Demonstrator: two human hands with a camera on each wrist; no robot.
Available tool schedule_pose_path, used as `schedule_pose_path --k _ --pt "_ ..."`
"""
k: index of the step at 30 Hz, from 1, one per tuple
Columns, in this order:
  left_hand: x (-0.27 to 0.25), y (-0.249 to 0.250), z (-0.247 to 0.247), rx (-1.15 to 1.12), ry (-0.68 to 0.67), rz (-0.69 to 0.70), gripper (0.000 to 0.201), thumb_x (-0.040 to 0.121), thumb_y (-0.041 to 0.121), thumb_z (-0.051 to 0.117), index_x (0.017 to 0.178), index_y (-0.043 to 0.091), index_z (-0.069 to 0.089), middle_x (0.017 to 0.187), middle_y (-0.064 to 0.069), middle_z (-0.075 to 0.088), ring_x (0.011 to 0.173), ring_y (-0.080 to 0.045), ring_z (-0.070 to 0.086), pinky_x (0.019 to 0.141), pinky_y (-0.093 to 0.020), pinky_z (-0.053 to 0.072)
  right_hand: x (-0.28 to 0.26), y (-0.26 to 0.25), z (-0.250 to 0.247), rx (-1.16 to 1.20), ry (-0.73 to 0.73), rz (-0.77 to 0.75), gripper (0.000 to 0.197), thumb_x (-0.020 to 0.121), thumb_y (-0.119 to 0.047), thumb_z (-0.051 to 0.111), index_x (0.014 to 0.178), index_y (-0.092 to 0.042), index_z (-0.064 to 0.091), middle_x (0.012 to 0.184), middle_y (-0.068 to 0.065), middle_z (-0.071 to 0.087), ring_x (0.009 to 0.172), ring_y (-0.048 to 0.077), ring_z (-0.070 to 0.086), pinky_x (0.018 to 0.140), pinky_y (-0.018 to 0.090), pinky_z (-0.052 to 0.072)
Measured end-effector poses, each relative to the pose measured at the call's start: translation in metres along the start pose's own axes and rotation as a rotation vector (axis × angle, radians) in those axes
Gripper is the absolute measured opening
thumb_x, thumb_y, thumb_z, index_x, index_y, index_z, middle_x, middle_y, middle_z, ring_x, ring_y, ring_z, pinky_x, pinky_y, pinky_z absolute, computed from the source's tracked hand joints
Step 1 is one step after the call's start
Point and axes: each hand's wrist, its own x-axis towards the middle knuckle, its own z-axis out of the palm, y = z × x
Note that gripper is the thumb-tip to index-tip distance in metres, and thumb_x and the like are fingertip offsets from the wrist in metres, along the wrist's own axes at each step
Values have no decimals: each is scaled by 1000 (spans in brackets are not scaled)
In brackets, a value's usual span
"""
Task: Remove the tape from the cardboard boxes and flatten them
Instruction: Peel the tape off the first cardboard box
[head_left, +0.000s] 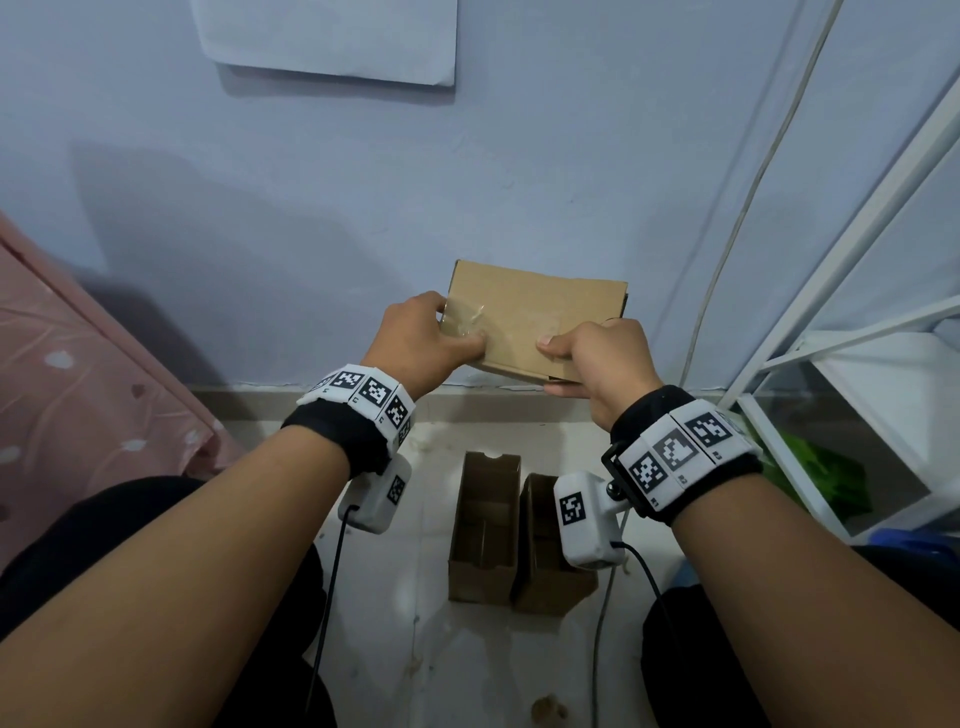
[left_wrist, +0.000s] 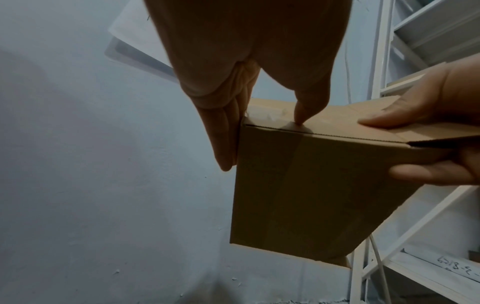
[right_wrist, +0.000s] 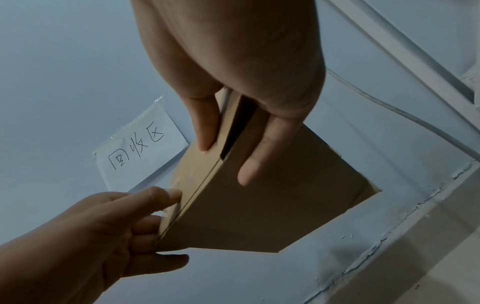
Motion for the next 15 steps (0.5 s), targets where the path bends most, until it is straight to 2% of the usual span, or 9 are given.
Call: schedule_pose_path --k 3,6,10,12,15 --pt "0 1 -1 10 -6 2 29 79 33 77 101 20 63 86 3 69 77 -16 68 62 -22 51 0 1 1 1 8 -20 42 84 3 75 123 3 61 114 14 70 86 18 75 62 43 65" --pt "0 1 0 23 -15 -7 32 74 35 76 100 21 62 90 0 70 75 -16 67 65 -27 55 -1 2 2 1 11 -27 43 84 4 75 124 4 60 110 14 70 84 16 75 62 42 65" --pt "-1 2 1 95 -25 -8 43 71 41 72 106 18 63 94 -1 68 80 -17 66 72 -36 59 -2 2 3 13 0 9 35 86 5 74 119 8 62 94 8 72 80 13 75 65 43 66" --pt "-1 2 1 165 -14 10 39 78 37 68 107 13 61 91 -4 66 79 -22 65 68 -37 57 -3 2 4 12 -13 24 27 87 4 74 111 8 63 89 6 71 84 15 74 66 42 66" --pt "0 -2 0 256 23 47 24 92 21 50 105 2 57 84 -14 61 75 -36 60 61 -37 47 -3 1 3 12 -19 21 20 87 4 75 103 2 62 90 6 70 87 16 74 67 43 66"
